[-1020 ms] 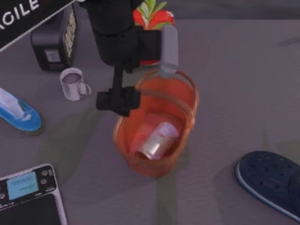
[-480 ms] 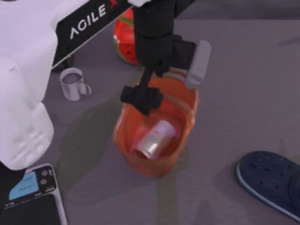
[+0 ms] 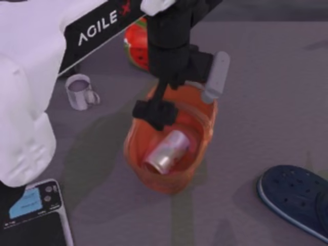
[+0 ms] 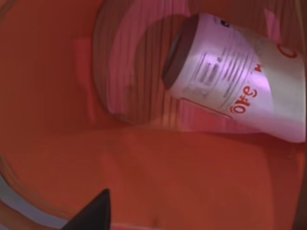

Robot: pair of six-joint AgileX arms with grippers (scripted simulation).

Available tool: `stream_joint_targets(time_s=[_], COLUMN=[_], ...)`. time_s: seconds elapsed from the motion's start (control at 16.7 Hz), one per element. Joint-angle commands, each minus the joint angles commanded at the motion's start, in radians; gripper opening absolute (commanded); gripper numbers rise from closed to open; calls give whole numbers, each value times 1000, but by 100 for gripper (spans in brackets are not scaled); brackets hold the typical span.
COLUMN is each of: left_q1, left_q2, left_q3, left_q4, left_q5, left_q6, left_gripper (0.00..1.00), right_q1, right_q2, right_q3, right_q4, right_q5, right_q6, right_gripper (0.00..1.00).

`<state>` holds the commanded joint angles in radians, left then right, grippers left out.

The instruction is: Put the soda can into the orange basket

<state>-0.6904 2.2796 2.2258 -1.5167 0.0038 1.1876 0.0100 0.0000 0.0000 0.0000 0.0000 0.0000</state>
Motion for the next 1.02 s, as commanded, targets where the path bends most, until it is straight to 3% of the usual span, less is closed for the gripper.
stream_joint_targets(time_s=[0.36, 1.02], left_q1=[0, 0], left_q2=[-8, -8], left_q3=[-41, -41], left_q4=[33, 33], left_q5=[0, 0], left_q6=[-1, -1], left_gripper=[100, 17], right_q1=[0, 0], right_q2=[0, 0], right_q3=[0, 0], right_q4=[0, 0], right_q5=[0, 0], right_q6=[0, 0], right_gripper=[100, 100])
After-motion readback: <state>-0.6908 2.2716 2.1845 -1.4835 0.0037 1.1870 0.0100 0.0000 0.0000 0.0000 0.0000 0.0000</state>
